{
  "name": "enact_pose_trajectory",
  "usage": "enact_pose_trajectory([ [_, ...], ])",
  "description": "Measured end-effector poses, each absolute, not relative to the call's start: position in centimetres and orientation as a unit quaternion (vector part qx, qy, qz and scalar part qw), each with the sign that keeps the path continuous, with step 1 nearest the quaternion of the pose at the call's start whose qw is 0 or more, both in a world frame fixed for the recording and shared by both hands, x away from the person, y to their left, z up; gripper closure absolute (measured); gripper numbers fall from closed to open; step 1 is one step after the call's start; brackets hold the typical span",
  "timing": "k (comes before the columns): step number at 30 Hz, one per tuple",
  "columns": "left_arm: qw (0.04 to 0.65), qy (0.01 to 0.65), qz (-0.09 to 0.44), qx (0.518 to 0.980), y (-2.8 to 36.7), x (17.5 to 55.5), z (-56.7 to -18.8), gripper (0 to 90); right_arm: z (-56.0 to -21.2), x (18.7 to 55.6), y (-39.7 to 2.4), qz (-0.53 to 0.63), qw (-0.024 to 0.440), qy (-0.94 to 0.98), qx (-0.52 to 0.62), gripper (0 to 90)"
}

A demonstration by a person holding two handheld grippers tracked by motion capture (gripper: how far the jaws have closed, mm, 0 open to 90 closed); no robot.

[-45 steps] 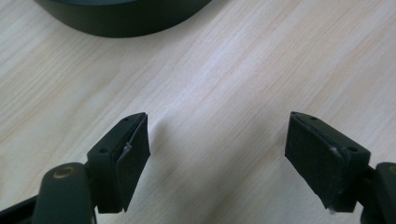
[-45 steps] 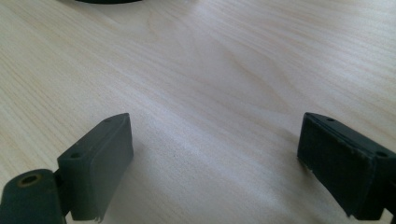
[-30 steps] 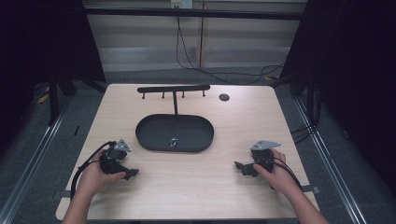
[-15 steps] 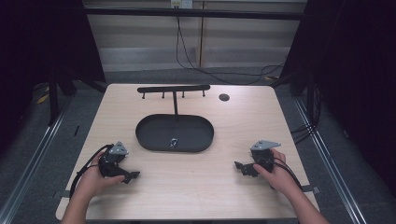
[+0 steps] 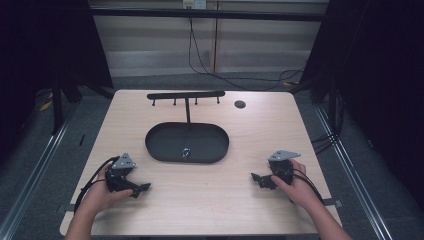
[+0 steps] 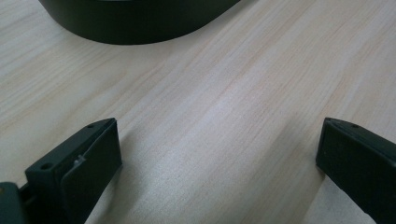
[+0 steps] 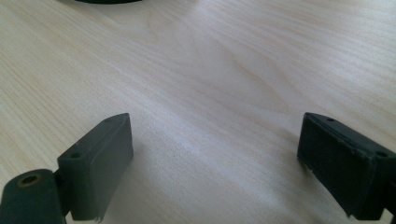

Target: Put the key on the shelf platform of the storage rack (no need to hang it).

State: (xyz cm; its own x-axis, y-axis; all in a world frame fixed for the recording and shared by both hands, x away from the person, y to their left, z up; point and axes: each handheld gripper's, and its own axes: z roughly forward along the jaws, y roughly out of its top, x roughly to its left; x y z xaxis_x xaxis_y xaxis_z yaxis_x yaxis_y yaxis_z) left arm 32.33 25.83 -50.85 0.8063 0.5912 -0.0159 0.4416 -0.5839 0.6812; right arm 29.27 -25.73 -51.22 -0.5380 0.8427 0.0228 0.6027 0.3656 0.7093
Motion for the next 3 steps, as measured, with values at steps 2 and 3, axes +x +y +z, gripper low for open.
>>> enact_pose_trajectory([
  [2,0.351,0.293,0.108,0.883,25.81,32.32,-50.86,0.0,-51.22,29.27,-25.73,0.342,0.175,0.807,0.447,9.8],
  [3,0.351,0.293,0.109,0.883,25.81,32.32,-50.87,0.0,-51.22,29.27,-25.73,0.342,0.176,0.808,0.447,9.9],
])
